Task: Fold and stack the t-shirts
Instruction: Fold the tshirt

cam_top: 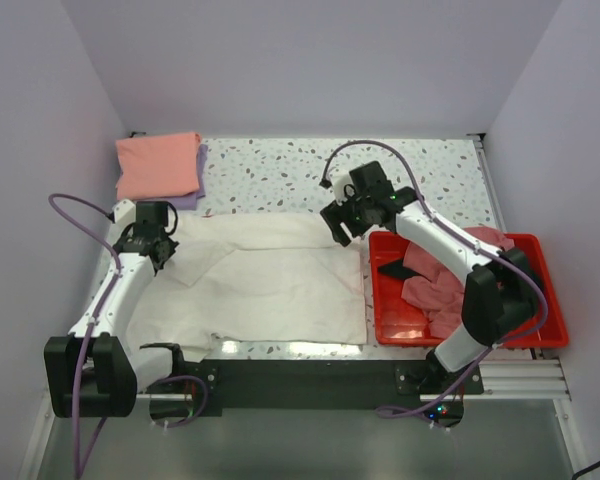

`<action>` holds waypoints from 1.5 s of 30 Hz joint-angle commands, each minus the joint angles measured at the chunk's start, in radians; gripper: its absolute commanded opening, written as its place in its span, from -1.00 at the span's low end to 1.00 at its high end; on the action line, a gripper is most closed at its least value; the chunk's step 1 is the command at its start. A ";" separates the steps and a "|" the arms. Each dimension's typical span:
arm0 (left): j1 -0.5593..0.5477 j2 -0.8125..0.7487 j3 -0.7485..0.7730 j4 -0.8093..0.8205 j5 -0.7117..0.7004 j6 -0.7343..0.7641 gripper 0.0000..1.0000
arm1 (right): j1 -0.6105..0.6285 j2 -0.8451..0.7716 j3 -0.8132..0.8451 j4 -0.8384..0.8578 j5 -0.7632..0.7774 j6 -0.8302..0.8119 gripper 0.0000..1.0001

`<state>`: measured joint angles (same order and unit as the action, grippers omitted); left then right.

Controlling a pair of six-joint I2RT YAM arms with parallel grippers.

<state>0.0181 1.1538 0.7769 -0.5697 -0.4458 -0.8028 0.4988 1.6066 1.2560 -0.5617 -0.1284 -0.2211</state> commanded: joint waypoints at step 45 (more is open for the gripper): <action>-0.084 -0.039 -0.246 0.116 0.263 0.002 0.17 | 0.198 -0.206 -0.248 0.186 0.220 0.379 0.98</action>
<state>-0.0612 1.1206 0.5110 -0.4873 -0.1608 -0.8009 0.6991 1.4261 1.0092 -0.3851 0.0616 0.1570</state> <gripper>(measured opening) 0.589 0.987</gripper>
